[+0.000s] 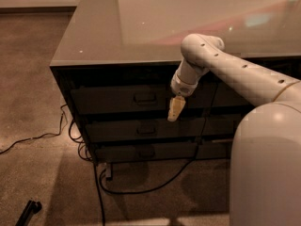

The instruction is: Open top drawer

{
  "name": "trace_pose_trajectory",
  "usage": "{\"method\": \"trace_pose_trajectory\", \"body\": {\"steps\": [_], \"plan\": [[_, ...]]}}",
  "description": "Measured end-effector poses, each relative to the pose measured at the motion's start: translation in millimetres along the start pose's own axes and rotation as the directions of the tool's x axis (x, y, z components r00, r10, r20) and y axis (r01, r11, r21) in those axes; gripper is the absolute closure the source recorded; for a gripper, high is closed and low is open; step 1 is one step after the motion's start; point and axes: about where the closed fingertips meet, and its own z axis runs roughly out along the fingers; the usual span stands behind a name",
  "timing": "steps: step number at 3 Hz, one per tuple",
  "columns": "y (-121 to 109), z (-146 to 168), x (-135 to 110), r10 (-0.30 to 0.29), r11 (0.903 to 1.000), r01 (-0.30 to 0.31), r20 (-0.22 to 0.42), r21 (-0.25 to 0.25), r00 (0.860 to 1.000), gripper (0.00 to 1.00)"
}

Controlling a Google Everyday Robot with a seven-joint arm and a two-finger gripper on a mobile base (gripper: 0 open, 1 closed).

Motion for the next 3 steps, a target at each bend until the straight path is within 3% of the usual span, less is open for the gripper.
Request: {"method": "trace_pose_trajectory", "body": {"steps": [3], "plan": [[13.3, -3.2, 6.0, -0.014, 0.9995, 0.013, -0.025, -0.027, 1.000, 0.88]]}}
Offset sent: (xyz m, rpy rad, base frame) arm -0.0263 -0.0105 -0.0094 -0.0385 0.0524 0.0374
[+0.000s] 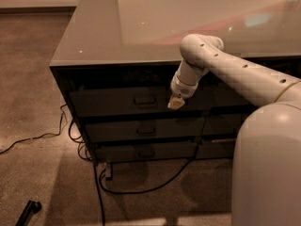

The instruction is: Open top drawer

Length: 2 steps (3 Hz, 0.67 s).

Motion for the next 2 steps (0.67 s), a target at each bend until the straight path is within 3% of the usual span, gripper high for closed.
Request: {"method": "trace_pose_trajectory", "body": {"steps": [1, 2], "plan": [[0, -4, -1, 0.000, 1.0000, 0.000, 0.000, 0.000, 1.000, 1.00], [13, -23, 5, -0.013, 0.9998, 0.014, -0.025, 0.013, 1.000, 1.00]]}}
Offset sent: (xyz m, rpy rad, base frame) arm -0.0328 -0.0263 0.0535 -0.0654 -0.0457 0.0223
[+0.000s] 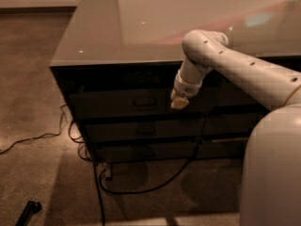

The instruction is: Open top drawer

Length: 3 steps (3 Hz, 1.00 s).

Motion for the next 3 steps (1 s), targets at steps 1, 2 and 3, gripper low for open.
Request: {"method": "trace_pose_trajectory", "body": {"steps": [1, 2, 3], "plan": [[0.7, -1.7, -0.4, -0.001, 1.0000, 0.001, -0.001, 0.002, 1.000, 0.81], [0.7, -1.7, -0.4, -0.001, 1.0000, 0.001, -0.001, 0.002, 1.000, 0.58], [0.4, 1.6, -0.8, -0.006, 1.0000, 0.006, 0.019, 0.000, 1.000, 0.35]]}}
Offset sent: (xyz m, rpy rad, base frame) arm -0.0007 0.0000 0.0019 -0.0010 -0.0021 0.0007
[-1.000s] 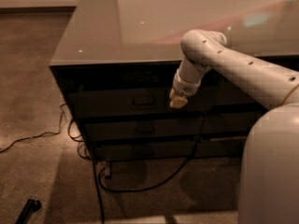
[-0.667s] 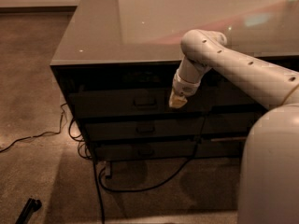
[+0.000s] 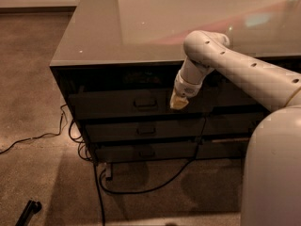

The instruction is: Open top drawer

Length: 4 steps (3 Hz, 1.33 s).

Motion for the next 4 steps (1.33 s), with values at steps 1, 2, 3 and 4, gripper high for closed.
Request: {"method": "trace_pose_trajectory", "body": {"steps": [1, 2, 3, 4], "plan": [[-7, -2, -1, -0.007, 0.9999, 0.007, 0.019, 0.013, 1.000, 0.12], [-26, -17, -5, 0.004, 0.9991, -0.005, 0.011, 0.042, 1.000, 0.00], [-27, -2, -10, 0.000, 0.9997, 0.000, 0.017, 0.025, 1.000, 0.00], [-27, 12, -12, -0.003, 1.0000, 0.003, 0.016, 0.003, 1.000, 0.00]]}}
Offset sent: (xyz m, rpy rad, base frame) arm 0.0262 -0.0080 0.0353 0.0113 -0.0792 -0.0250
